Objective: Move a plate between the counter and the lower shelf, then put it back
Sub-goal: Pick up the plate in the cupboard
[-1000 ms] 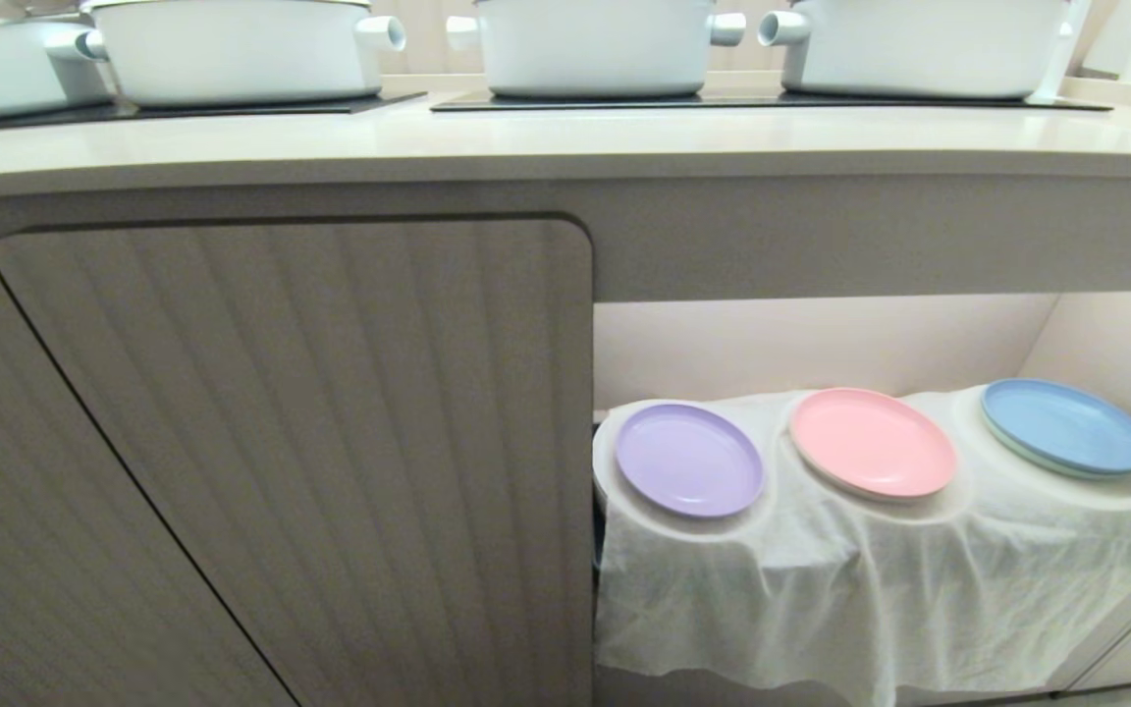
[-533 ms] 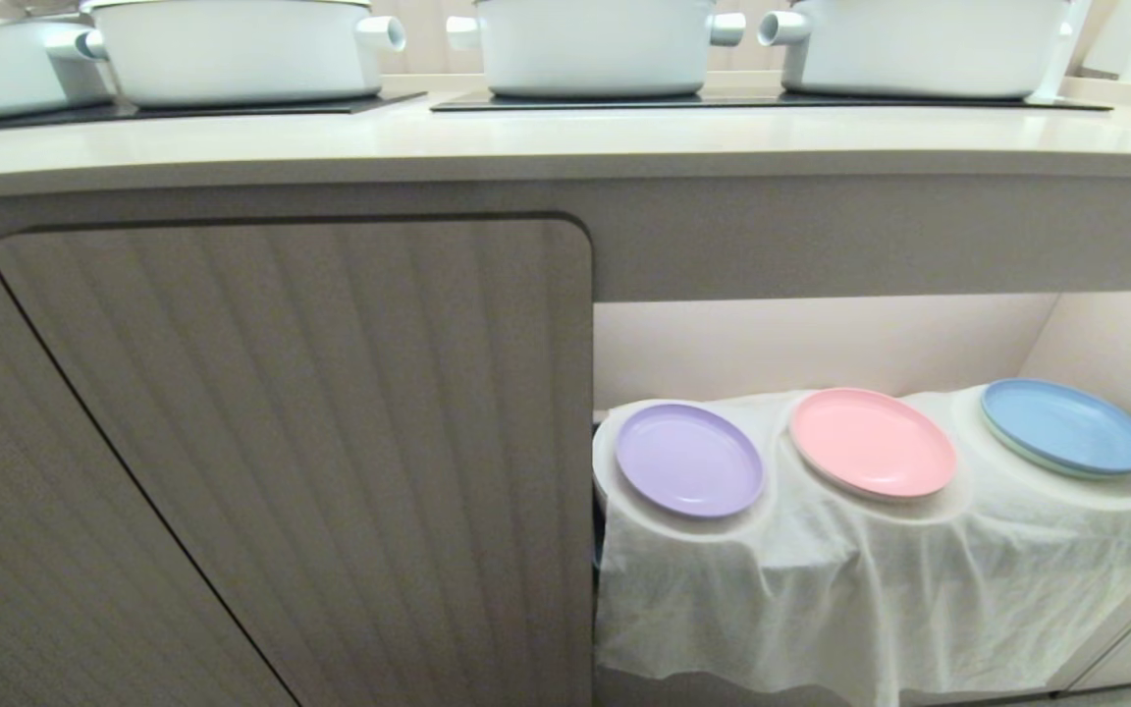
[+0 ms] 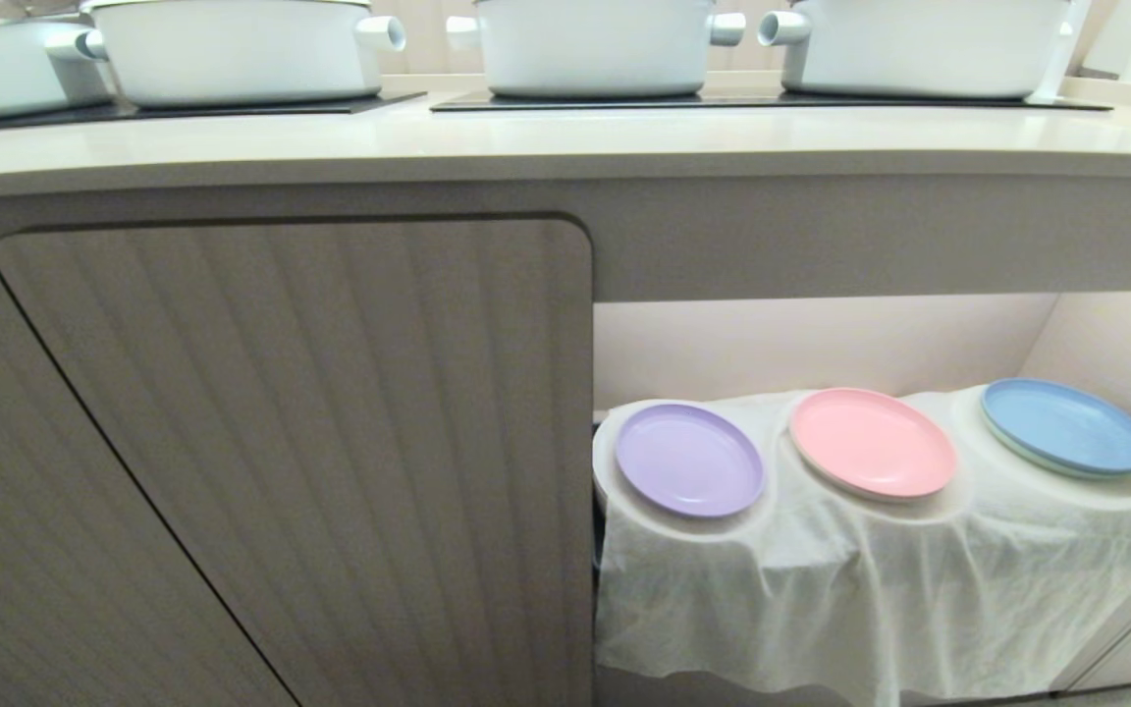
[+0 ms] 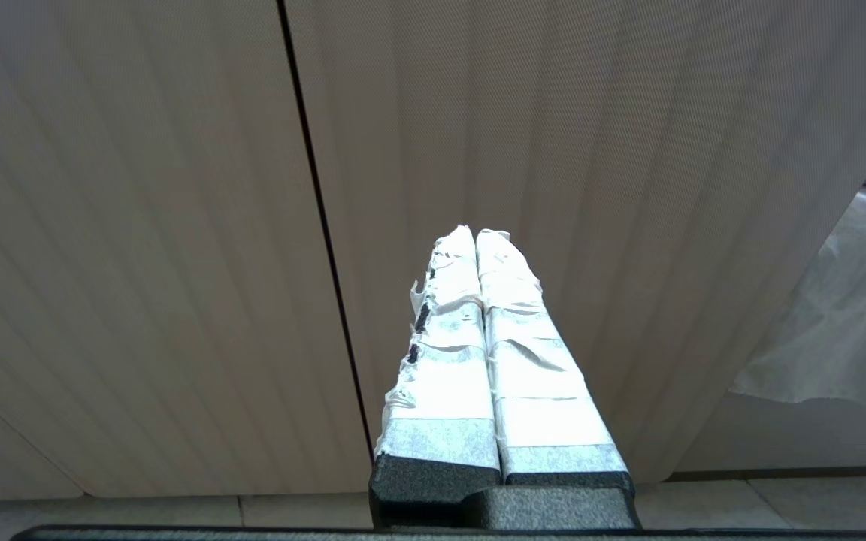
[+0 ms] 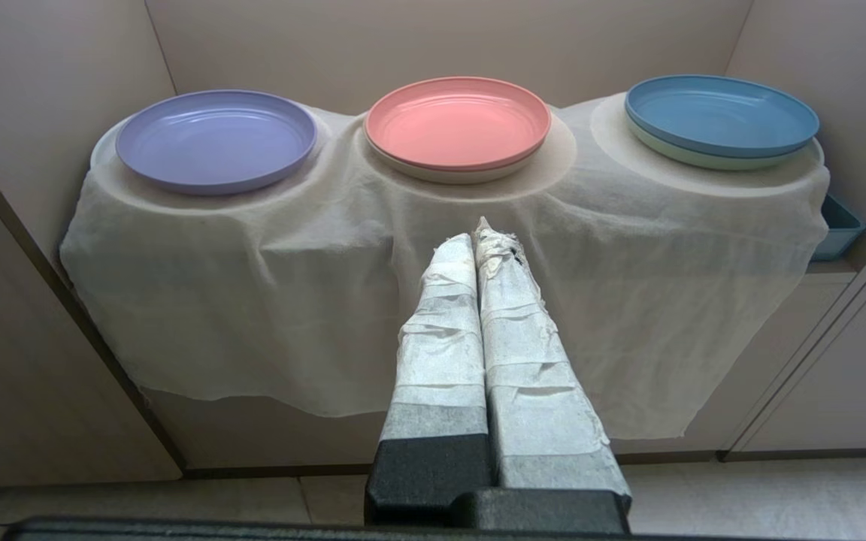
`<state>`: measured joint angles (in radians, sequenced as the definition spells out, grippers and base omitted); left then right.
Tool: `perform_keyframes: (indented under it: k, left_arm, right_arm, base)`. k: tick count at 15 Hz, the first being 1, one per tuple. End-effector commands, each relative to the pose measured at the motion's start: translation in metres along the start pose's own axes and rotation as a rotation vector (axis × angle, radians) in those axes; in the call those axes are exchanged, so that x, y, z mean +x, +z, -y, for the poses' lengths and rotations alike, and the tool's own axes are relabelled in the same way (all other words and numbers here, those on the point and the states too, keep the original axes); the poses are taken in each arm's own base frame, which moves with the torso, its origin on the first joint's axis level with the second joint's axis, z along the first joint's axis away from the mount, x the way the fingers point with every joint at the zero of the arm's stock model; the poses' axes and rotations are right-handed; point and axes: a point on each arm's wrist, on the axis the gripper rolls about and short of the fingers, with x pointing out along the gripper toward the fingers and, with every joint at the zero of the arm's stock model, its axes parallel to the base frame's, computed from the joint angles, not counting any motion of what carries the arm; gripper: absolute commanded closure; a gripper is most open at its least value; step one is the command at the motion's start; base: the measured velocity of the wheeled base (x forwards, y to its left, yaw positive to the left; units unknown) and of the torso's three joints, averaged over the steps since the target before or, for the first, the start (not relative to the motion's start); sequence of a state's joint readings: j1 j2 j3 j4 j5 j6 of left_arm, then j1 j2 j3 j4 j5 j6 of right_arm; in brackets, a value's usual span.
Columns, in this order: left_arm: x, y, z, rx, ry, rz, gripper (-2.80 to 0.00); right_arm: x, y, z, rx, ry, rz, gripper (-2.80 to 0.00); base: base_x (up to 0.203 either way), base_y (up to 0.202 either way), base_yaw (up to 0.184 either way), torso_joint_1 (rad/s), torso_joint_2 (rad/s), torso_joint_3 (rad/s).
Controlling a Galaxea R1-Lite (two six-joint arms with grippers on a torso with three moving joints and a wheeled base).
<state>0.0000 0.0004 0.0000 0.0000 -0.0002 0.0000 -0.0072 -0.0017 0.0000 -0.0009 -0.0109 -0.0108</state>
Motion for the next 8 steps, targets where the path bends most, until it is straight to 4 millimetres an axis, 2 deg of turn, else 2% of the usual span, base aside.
perform_keyframes:
  k: [1,8]
  left_arm:
    - [0.0,0.0,0.0,0.0,0.0,0.0,0.0]
    - [0.0,0.0,0.0,0.0,0.0,0.0,0.0]
  right_arm:
    - [0.0001,0.0003,0.0,0.003,0.0,0.001,0.0]
    - [0.0001,0.0003,0.0001,0.003,0.004,0.001,0.0]
  base:
    - [0.0,0.0,0.0,0.0,0.0,0.0]
    - [0.0,0.0,0.0,0.0,0.0,0.0]
